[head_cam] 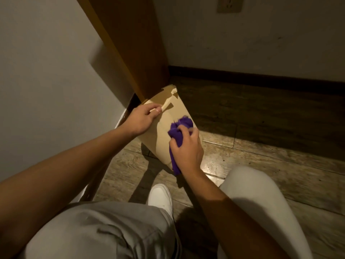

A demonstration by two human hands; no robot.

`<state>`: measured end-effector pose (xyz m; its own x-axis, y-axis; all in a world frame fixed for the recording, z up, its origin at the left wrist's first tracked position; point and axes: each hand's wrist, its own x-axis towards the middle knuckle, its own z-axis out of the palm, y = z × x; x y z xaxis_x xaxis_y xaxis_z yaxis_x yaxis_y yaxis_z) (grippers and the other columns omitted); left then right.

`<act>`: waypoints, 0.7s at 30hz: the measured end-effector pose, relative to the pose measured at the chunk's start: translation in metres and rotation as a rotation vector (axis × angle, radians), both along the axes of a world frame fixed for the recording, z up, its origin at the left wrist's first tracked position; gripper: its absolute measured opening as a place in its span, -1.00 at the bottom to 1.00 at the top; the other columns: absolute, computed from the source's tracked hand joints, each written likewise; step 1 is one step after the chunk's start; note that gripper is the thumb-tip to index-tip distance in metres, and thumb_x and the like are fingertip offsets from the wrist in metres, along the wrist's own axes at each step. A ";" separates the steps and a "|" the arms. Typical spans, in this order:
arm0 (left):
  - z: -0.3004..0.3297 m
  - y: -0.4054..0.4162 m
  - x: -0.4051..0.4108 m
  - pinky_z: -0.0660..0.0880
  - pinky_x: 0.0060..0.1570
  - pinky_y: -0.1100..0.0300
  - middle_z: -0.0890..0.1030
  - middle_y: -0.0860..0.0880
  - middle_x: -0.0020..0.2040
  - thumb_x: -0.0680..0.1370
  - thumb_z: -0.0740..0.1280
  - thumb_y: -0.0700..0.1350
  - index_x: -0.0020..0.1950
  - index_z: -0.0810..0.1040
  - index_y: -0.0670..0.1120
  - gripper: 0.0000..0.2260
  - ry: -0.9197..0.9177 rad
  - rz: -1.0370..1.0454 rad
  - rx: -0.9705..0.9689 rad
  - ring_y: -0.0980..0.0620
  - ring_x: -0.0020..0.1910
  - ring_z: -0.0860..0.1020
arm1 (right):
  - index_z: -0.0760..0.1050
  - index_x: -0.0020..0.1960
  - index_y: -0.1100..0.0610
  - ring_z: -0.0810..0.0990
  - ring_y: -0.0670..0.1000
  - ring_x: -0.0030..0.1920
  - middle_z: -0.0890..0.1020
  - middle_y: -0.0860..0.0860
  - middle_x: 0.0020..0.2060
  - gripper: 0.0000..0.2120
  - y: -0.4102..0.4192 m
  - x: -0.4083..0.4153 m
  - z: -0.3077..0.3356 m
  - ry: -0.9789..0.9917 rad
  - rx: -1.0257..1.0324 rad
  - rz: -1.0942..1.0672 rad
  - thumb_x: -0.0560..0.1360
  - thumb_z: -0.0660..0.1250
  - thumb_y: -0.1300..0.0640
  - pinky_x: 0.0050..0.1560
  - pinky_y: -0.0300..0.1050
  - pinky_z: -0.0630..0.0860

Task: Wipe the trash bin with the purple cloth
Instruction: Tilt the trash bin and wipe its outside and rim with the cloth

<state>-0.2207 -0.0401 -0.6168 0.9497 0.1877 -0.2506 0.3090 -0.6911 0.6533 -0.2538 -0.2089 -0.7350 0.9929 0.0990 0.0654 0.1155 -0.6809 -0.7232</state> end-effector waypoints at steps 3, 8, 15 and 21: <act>0.002 -0.007 0.007 0.35 0.07 0.02 0.52 0.05 0.19 0.69 0.20 0.11 0.40 0.55 0.10 -0.68 0.031 -0.008 0.007 -0.01 0.15 0.47 | 0.32 0.43 -0.07 0.58 0.13 0.14 0.44 0.10 0.32 -0.52 -0.023 -0.016 -0.034 0.376 -0.100 -0.106 0.57 0.34 -0.12 0.05 0.02 0.59; 0.009 -0.015 0.020 0.41 0.09 0.02 0.53 0.04 0.18 0.67 0.25 0.10 0.43 0.52 0.03 -0.65 -0.011 0.029 0.059 0.00 0.14 0.51 | 0.38 0.44 -0.01 0.60 0.20 0.12 0.50 0.12 0.26 -0.55 -0.048 0.003 -0.044 0.681 0.072 -0.314 0.61 0.29 -0.15 0.01 0.00 0.53; 0.018 0.000 0.018 0.51 0.19 0.03 0.50 -0.02 0.34 0.58 0.43 -0.09 0.61 0.24 0.03 -0.36 0.502 -0.307 -0.157 -0.12 0.29 0.50 | 0.47 0.30 -0.09 0.58 0.01 0.01 0.57 -0.08 0.05 -0.69 -0.051 0.037 -0.015 0.562 0.549 -0.408 0.58 0.33 -0.07 -0.23 -0.14 0.44; 0.029 0.024 0.000 0.53 0.09 0.06 0.58 -0.05 0.22 0.42 0.41 0.20 0.19 0.59 0.07 -0.60 0.595 -0.254 -0.178 -0.09 0.19 0.55 | 0.48 0.33 -0.06 0.58 -0.02 0.02 0.56 -0.12 0.03 -0.68 -0.056 0.046 -0.006 0.546 0.705 -0.495 0.60 0.36 -0.04 -0.19 -0.13 0.49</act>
<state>-0.2205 -0.0158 -0.5874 0.6490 -0.1156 -0.7520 0.4942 -0.6875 0.5322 -0.2082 -0.2647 -0.7415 0.8235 -0.2169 -0.5242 -0.5293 0.0390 -0.8475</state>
